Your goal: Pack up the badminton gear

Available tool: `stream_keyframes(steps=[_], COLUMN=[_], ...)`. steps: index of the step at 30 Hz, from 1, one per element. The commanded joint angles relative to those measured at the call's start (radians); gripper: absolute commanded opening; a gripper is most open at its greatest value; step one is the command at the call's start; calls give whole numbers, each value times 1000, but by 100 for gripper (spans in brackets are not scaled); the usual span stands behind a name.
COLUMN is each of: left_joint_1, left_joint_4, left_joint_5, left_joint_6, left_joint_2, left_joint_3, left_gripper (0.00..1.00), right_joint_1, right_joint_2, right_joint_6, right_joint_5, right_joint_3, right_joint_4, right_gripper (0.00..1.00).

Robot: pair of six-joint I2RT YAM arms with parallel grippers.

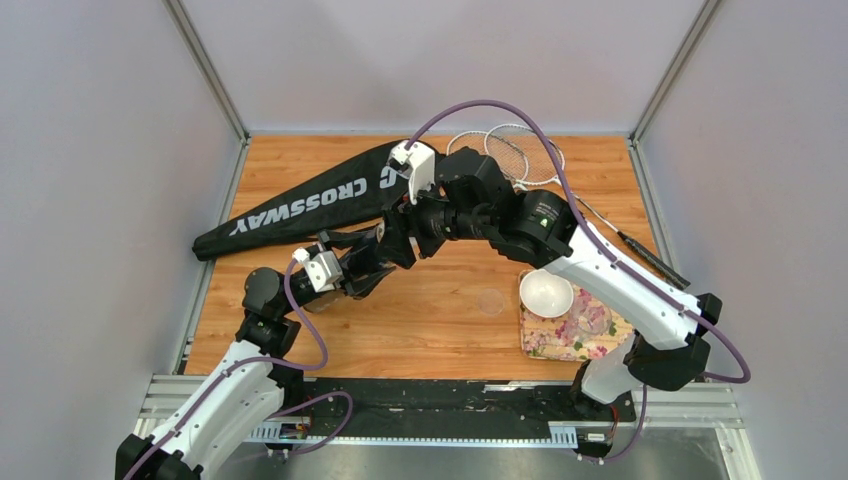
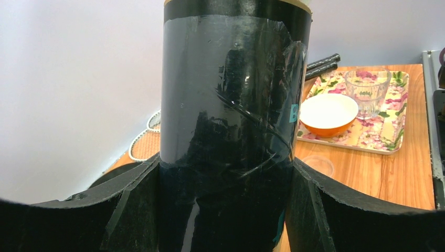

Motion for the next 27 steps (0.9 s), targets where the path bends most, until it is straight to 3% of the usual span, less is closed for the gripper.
stream_keyframes(steps=[1, 11, 20, 23, 27], left_joint_1=[5, 5, 5, 5, 5], left_joint_4=[-45, -35, -19, -9, 4], left_joint_5=[23, 27, 23, 21, 36], left_joint_6=[-60, -58, -81, -89, -103], left_joint_2=[13, 10, -5, -7, -1], left_joint_3=[7, 5, -2, -5, -5], left_gripper=[7, 7, 6, 6, 6], right_joint_1=[-5, -10, -10, -10, -10], right_joint_2=[-19, 36, 32, 6, 57], right_joint_6=[46, 187, 340, 382, 428], right_joint_5=[-91, -133, -47, -55, -67], right_joint_3=[22, -12, -141, -236, -207], right_joint_4=[63, 152, 277, 395, 432], right_gripper=[64, 67, 65, 65, 67])
